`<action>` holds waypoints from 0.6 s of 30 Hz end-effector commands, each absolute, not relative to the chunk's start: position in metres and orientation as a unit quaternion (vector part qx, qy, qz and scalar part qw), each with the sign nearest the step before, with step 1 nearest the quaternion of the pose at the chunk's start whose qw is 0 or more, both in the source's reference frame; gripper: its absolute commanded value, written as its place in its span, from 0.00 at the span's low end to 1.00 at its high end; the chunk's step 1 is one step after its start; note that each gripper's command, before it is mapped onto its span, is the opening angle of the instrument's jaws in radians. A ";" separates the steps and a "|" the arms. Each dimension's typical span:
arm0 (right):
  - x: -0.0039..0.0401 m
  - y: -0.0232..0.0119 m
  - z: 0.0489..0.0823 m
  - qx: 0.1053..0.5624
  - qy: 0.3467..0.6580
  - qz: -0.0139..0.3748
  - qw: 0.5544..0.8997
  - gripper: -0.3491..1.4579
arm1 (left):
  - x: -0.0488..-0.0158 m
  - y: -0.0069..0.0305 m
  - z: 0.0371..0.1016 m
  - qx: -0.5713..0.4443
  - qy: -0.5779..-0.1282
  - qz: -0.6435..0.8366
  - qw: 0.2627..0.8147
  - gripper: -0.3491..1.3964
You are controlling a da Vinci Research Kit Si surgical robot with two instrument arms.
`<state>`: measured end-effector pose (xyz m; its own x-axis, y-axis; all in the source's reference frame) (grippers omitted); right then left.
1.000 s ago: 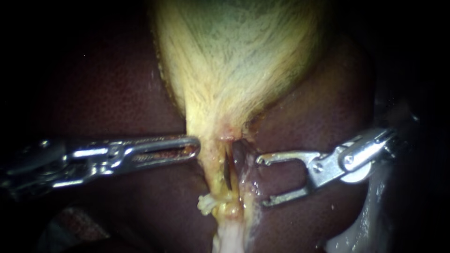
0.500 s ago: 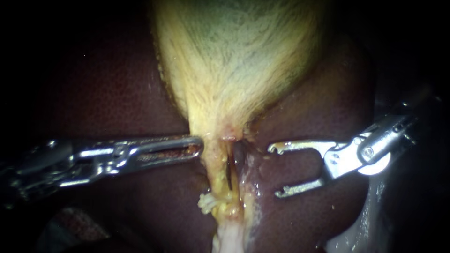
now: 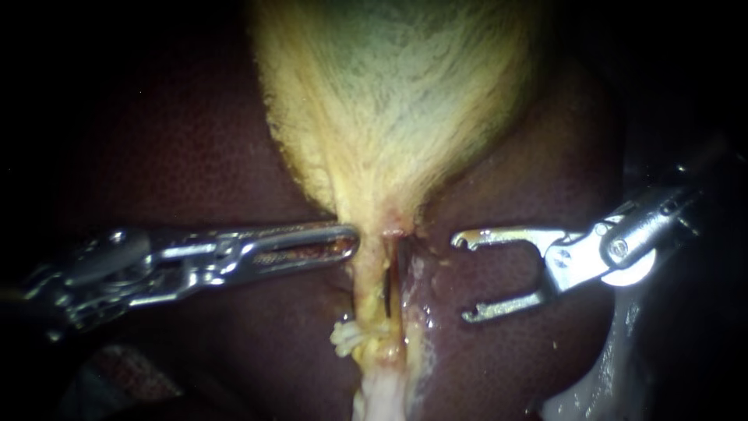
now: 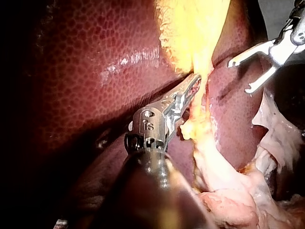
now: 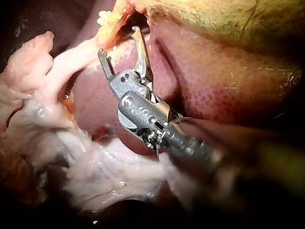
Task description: Going back second clip left tube
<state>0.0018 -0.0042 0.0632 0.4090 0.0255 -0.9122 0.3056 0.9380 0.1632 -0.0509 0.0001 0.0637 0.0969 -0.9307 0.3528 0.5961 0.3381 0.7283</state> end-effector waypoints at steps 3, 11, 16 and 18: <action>0.0017 -0.0041 0.0632 0.154 0.537 -0.085 0.825 0.52 | -0.0514 0.0000 0.0639 0.209 -0.404 -0.536 0.711 0.00; 0.0016 -0.0041 0.0631 0.155 0.537 -0.085 0.825 0.52 | -0.0516 -0.0001 0.0641 0.211 -0.403 -0.537 0.711 0.00; 0.0015 -0.0041 0.0631 0.155 0.537 -0.085 0.825 0.52 | -0.0516 -0.0001 0.0641 0.211 -0.403 -0.536 0.711 0.00; 0.0015 -0.0041 0.0631 0.155 0.537 -0.085 0.825 0.52 | -0.0516 -0.0001 0.0641 0.211 -0.403 -0.536 0.711 0.00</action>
